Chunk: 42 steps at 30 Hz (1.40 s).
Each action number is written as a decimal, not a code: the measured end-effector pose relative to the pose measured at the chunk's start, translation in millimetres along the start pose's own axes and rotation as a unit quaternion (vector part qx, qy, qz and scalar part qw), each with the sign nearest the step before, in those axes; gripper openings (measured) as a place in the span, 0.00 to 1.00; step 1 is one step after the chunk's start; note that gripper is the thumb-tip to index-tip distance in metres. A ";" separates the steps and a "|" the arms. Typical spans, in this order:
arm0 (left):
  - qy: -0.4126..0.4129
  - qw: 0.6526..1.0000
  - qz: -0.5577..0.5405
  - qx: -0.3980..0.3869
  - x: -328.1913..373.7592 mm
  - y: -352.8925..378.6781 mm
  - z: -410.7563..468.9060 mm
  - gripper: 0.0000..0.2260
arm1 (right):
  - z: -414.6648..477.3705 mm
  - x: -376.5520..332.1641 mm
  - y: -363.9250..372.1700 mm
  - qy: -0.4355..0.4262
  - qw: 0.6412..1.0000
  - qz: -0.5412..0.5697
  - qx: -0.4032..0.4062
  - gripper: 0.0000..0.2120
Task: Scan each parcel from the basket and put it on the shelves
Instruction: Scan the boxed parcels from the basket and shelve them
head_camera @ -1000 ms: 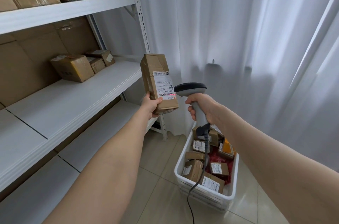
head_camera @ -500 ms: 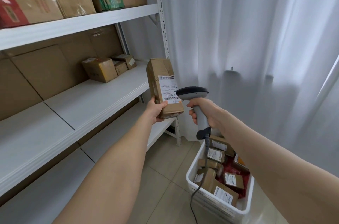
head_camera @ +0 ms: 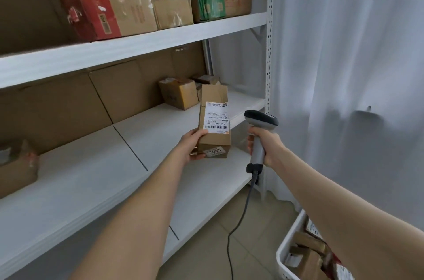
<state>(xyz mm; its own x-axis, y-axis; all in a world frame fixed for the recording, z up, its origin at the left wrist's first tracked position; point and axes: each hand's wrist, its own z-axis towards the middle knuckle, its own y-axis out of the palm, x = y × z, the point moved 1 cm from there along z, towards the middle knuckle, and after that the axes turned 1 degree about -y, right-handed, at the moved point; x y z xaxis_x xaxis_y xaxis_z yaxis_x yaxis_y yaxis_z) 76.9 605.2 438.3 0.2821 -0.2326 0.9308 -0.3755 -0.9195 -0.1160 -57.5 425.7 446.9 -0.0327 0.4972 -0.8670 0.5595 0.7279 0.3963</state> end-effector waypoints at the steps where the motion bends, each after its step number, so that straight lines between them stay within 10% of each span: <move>1: -0.013 1.000 0.011 0.002 5.3 -19.4 10.3 0.15 | 12.1 1.0 13.2 -0.003 1.000 0.013 0.008 0.04; 12: -0.108 0.991 0.075 -0.029 43.9 -192.4 110.9 0.07 | 132.1 3.2 127.7 0.005 0.996 0.065 0.059 0.34; 18: -0.116 0.986 0.099 -0.059 60.8 -218.4 150.3 0.13 | 169.3 17.7 153.9 0.080 0.996 0.026 0.022 0.33; 23: -0.046 0.992 0.059 0.104 69.5 -215.1 194.7 0.14 | 202.4 25.5 168.7 0.108 0.990 0.025 0.092 0.31; 29: -0.129 0.970 -0.117 0.168 64.3 -178.8 223.1 0.45 | 244.6 30.0 187.1 0.126 0.980 0.097 0.119 0.30; 34: -0.140 0.968 -0.193 0.074 74.8 -107.2 243.6 0.44 | 277.5 35.7 213.8 0.128 0.989 0.057 0.054 0.20; 42: -0.141 0.955 -0.213 0.150 80.9 -107.4 287.7 0.27 | 318.9 35.8 223.1 0.168 0.985 -0.011 0.044 0.19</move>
<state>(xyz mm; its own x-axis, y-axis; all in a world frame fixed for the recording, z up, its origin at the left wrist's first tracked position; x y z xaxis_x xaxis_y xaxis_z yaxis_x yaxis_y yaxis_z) 394.0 594.0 426.3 0.5954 0.1452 0.7902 0.0845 -0.9894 0.1181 330.2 455.3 408.0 -0.3101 0.6207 -0.7201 0.6240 0.7044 0.3384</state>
